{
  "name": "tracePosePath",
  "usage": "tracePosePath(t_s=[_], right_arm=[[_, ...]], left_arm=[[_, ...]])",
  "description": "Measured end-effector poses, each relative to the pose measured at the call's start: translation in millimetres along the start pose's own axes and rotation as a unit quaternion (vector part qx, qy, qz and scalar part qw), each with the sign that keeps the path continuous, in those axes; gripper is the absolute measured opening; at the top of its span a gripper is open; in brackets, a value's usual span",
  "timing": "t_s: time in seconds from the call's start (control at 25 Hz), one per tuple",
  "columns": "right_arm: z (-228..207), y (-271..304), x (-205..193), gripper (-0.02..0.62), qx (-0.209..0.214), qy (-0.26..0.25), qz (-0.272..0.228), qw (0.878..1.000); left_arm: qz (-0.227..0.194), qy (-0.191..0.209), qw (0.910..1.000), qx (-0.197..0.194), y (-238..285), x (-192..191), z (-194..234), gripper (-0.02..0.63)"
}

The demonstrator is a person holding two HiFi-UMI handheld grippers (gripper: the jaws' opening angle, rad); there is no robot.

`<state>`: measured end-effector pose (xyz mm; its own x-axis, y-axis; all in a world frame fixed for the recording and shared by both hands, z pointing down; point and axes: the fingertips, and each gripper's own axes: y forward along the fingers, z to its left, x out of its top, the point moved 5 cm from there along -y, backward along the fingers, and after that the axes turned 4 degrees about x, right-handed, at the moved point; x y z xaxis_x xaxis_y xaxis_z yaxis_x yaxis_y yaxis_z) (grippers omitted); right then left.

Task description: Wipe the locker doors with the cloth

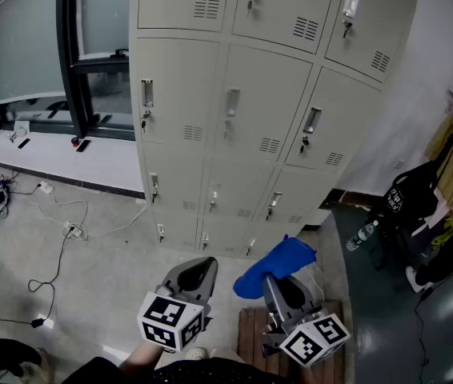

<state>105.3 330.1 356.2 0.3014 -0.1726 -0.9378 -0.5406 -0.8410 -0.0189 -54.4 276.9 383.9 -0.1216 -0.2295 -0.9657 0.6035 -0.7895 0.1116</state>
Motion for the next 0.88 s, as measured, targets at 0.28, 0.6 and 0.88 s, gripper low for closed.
tracePosePath(t_s=[0.28, 0.6, 0.88], right_arm=[[-8, 21, 0, 0.061, -0.003, 0.002, -0.004, 1.000], [-49, 80, 27, 0.061, 0.020, -0.022, -0.012, 0.999], [-109, 136, 56, 0.061, 0.025, -0.046, -0.003, 0.999]], left_arm=[[-0.008, 0.009, 0.9999, 0.003, 11, 5, 14, 0.011], [-0.038, 0.011, 0.9992, 0.011, 68, 33, 34, 0.011], [-0.047, 0.016, 0.9985, 0.024, 148, 56, 57, 0.011]])
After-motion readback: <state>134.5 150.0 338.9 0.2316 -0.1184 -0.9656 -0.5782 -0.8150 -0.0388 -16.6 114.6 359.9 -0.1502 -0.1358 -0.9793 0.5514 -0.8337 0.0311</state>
